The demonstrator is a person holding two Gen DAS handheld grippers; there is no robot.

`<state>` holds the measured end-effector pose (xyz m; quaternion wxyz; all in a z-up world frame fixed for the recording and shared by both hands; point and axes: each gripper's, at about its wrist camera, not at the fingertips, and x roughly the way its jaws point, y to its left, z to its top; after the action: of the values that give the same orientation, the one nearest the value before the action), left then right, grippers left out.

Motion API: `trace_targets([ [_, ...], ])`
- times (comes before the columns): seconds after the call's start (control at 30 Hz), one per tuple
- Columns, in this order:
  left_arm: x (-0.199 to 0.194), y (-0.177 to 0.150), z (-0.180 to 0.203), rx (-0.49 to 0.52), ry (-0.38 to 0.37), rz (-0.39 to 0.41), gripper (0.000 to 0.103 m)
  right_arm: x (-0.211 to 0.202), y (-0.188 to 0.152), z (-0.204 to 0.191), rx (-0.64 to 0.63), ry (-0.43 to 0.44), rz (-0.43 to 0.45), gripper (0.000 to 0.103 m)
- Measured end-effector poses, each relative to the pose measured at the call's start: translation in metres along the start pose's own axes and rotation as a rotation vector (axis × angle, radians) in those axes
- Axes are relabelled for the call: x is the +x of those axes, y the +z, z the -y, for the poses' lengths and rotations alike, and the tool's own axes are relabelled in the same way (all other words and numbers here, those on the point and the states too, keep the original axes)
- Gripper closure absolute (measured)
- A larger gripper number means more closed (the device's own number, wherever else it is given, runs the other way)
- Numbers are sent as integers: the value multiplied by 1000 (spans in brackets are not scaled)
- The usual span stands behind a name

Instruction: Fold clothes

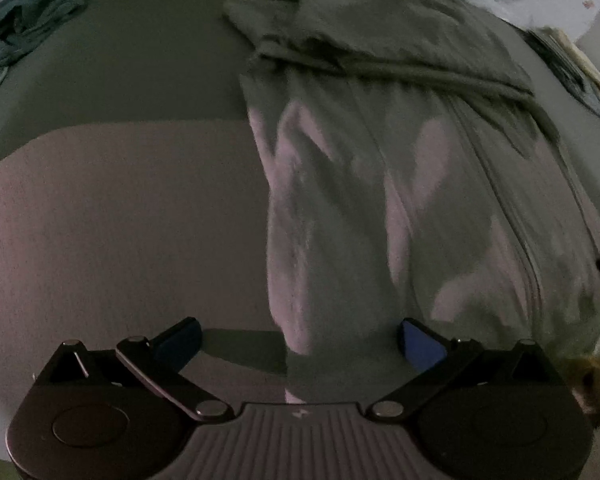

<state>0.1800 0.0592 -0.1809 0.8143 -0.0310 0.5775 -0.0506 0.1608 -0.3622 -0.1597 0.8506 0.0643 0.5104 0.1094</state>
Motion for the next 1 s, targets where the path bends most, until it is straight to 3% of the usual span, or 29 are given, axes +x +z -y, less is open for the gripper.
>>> trace_targets([
  [0.37,-2,-8,2,11,-117,-99,1,-12,-5,7,-9,39,-70,47],
  [0.4,-2,-8,2,4,-128,-103,1,-10,-4,8,-2,36,-96,42],
  [0.47,-1,-6,1,-11,-160,-119,1,-5,-6,11,22,49,-165,41],
  [0.6,-3,-10,1,-21,-199,-131,2,0,-17,14,41,68,-208,42],
  [0.8,-3,-9,6,7,-211,-153,23,14,-17,9,19,86,-264,43],
  [0.87,-4,-9,4,-8,-205,-155,36,20,-16,11,35,89,-278,45],
  [0.9,-4,-9,3,-17,-216,-166,42,22,-16,12,45,91,-281,47],
  [0.93,-3,-9,3,-26,-230,-180,55,23,-15,13,49,93,-282,53],
  [1.0,-1,-11,4,-37,-236,-178,58,24,-15,14,54,98,-281,64],
])
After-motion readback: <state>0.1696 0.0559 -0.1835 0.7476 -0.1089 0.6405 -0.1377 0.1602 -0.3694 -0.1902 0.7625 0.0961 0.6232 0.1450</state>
